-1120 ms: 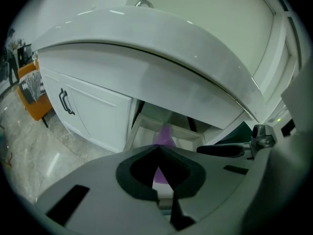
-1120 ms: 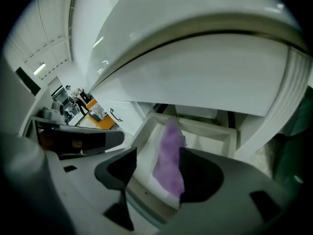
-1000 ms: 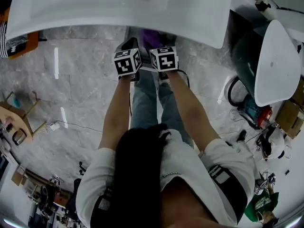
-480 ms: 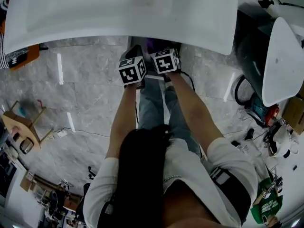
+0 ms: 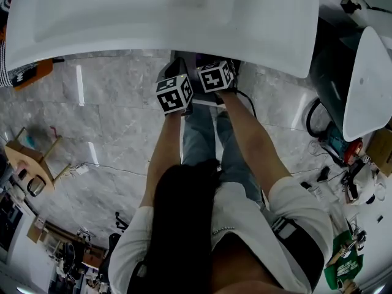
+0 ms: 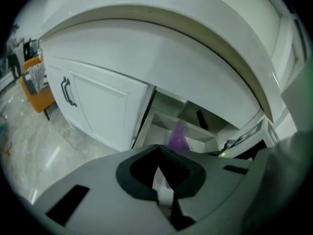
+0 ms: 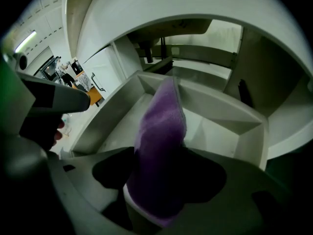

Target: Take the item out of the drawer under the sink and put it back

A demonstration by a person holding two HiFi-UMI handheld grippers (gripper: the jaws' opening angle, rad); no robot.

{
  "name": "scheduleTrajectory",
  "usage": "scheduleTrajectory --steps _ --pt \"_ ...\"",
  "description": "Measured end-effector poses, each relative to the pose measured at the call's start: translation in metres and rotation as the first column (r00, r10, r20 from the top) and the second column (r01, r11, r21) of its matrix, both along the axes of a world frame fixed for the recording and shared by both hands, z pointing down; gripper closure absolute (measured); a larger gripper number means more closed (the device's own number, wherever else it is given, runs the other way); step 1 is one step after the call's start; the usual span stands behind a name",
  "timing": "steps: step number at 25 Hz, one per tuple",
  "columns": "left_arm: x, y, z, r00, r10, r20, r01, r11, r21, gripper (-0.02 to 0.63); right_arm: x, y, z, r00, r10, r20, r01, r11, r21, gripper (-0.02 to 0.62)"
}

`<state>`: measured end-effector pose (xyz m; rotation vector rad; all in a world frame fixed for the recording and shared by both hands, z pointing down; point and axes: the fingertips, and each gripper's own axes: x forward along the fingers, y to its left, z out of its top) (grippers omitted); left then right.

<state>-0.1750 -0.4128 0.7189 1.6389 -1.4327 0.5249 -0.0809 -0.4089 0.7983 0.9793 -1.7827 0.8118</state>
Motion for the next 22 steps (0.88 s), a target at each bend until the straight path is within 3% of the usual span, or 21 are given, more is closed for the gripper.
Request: scheduleTrajectory --steps 2,6,9,11,14,22 --pt "-0.003 0.001 0.001 0.999 -0.038 -0.028 0.037 0.999 -0.015 0.603 0.000 0.000 0.002 1.000 -0.010 -0.018 0.010 1.000 -0.002 0.296" --pt "-0.001 0.001 0.001 1.000 -0.009 -0.027 0.008 1.000 -0.016 0.603 0.001 -0.004 0.003 1.000 -0.005 -0.020 0.005 1.000 0.019 0.307" --pt "-0.003 0.001 0.001 1.000 -0.001 -0.030 0.001 1.000 -0.015 0.603 0.003 -0.006 0.004 0.997 -0.010 -0.073 0.013 0.999 0.035 0.363" --pt "-0.001 0.001 0.001 0.999 0.001 -0.033 -0.002 1.000 -0.017 0.603 0.006 -0.007 0.005 0.996 -0.005 -0.092 0.008 0.999 0.035 0.437" --pt "-0.001 0.003 -0.001 1.000 0.009 -0.021 -0.009 1.000 -0.022 0.603 0.007 -0.003 0.003 0.997 0.005 -0.072 -0.004 1.000 0.018 0.476" --pt "-0.001 0.000 -0.018 0.999 0.028 -0.030 -0.028 1.000 -0.010 0.603 0.005 0.005 -0.026 0.999 0.037 0.035 -0.038 0.999 0.029 0.483"
